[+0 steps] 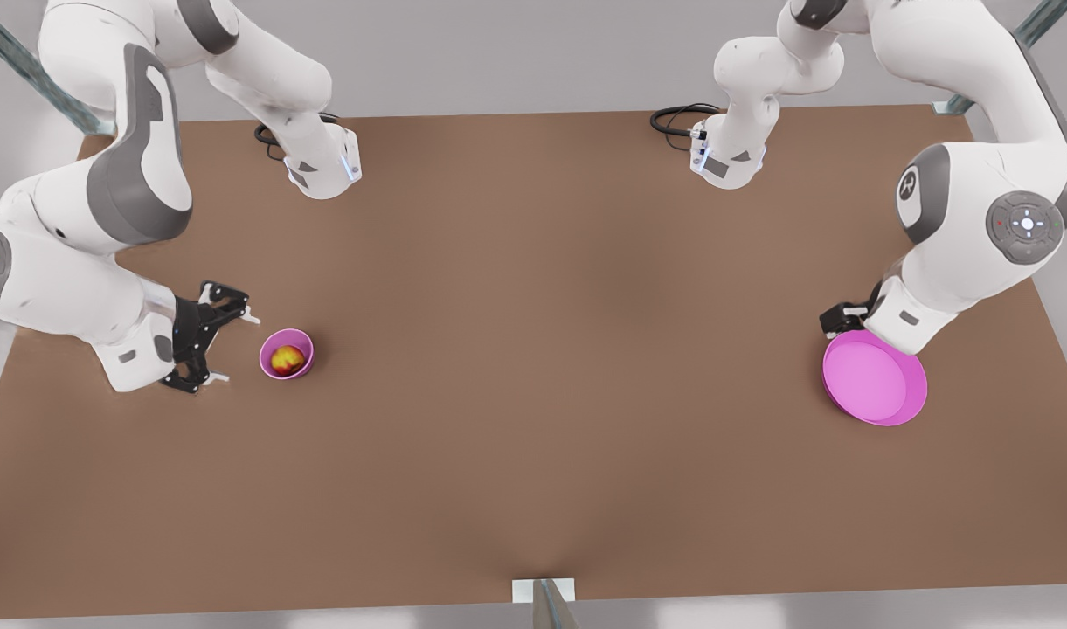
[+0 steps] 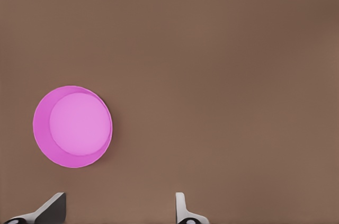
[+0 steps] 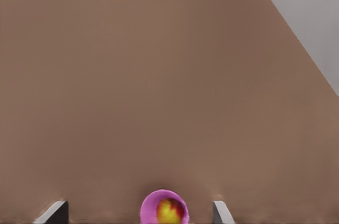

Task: Use the left arm to pick up the apple from the plate, transfer it to the gripper of the right arm, and then use the right arm to place it into the bowl

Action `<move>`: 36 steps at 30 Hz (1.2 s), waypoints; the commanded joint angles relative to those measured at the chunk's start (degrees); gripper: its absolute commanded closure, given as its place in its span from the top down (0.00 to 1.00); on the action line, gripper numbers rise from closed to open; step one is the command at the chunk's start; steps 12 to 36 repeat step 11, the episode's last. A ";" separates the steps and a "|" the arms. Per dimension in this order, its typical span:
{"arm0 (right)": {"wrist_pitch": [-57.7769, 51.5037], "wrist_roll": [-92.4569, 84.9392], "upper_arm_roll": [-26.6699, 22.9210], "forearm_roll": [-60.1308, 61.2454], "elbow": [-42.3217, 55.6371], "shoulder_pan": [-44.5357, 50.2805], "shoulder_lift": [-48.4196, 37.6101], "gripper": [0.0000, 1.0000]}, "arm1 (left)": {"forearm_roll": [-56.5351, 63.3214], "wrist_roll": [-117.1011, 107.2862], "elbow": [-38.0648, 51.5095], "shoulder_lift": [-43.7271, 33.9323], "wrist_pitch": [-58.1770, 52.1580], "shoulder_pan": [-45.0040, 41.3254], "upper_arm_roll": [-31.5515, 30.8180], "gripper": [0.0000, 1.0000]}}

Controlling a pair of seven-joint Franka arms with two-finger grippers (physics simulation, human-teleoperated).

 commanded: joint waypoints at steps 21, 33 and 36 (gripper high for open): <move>4.56 56.46 -18.74 -2.25 -7.15 15.19 -6.55 1.00 | 0.20 3.69 0.28 0.15 0.10 -0.18 -0.01 1.00; 4.56 56.46 -18.74 -2.25 -7.15 15.19 -6.55 1.00 | 0.20 3.69 0.28 0.15 0.10 -0.18 -0.01 1.00; 4.56 56.46 -18.74 -2.25 -7.15 15.19 -6.55 1.00 | 0.20 3.69 0.28 0.15 0.10 -0.18 -0.01 1.00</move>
